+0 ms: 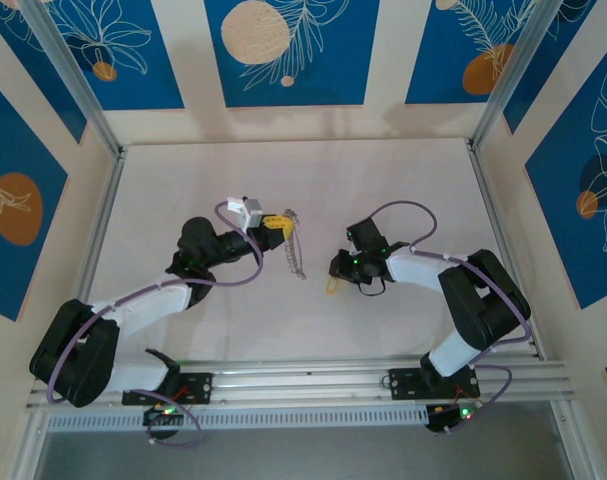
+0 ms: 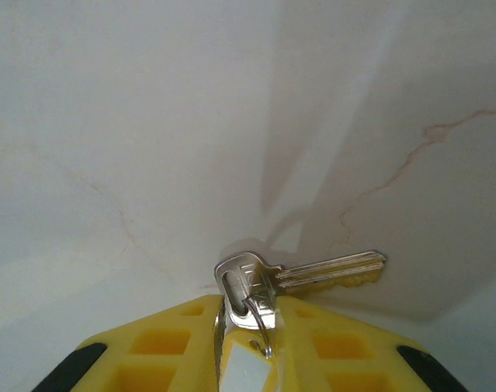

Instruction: Put the keys on the keyring

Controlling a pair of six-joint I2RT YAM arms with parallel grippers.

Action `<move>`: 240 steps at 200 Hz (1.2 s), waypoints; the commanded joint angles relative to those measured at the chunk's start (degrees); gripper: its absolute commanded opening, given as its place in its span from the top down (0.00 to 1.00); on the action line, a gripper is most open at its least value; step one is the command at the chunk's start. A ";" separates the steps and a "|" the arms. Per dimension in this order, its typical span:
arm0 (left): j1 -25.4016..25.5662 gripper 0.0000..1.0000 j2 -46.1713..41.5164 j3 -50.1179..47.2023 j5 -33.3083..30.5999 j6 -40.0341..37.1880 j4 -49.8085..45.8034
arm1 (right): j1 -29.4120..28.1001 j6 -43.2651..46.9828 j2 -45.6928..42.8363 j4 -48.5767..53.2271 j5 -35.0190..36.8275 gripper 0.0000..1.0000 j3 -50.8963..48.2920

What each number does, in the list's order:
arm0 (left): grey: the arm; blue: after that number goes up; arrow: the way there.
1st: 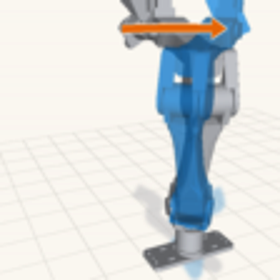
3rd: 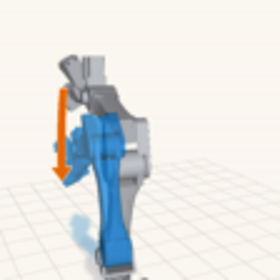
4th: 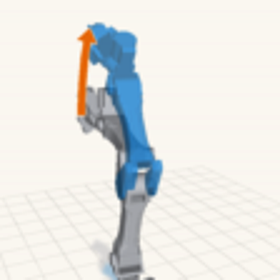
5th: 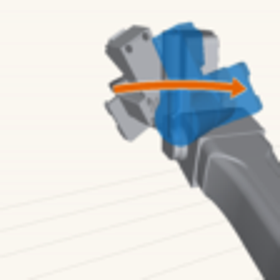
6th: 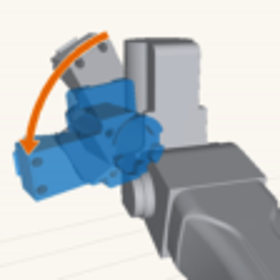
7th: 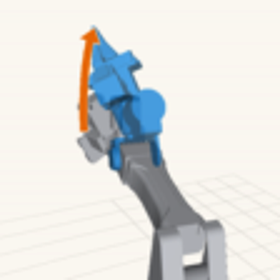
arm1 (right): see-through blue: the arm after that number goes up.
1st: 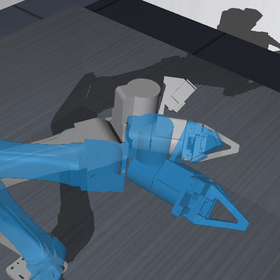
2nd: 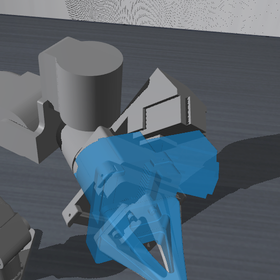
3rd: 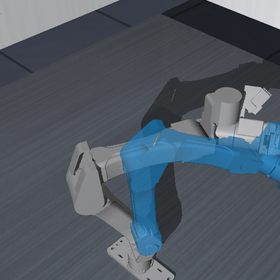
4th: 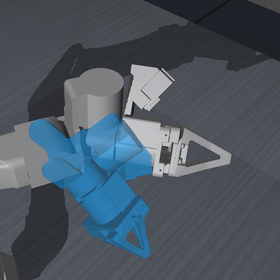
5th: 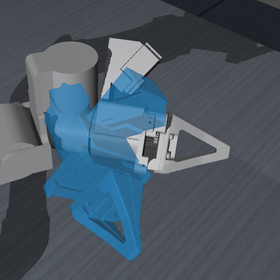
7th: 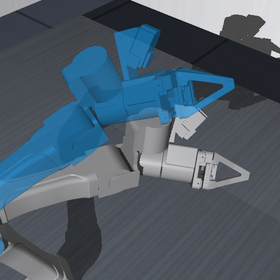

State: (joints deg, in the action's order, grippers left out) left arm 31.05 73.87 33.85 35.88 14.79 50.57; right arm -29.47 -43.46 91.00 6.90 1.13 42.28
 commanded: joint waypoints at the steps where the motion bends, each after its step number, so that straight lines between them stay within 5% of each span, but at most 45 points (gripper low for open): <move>1: 0.39 1.00 -0.72 -0.15 -0.37 -0.95 4.27 | -0.30 -0.48 0.57 -0.17 -0.15 0.76 1.11; 110: 0.29 1.00 -0.84 -0.27 -0.54 -0.86 4.45 | -0.34 -0.57 1.36 -0.71 -0.58 0.85 1.31; 178: 0.32 1.00 -1.01 -0.10 -0.32 -0.70 4.44 | -0.10 -0.19 0.62 -0.38 -0.71 1.00 1.06; 240: 0.36 1.00 -1.18 0.77 1.17 -1.72 1.92 | 4.28 4.72 -12.79 -3.60 -5.35 1.00 -1.79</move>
State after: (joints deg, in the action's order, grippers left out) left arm 31.05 73.87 33.80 35.57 14.44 51.35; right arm -27.46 -42.28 85.89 5.72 -0.08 41.76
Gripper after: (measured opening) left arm 0.049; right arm 0.058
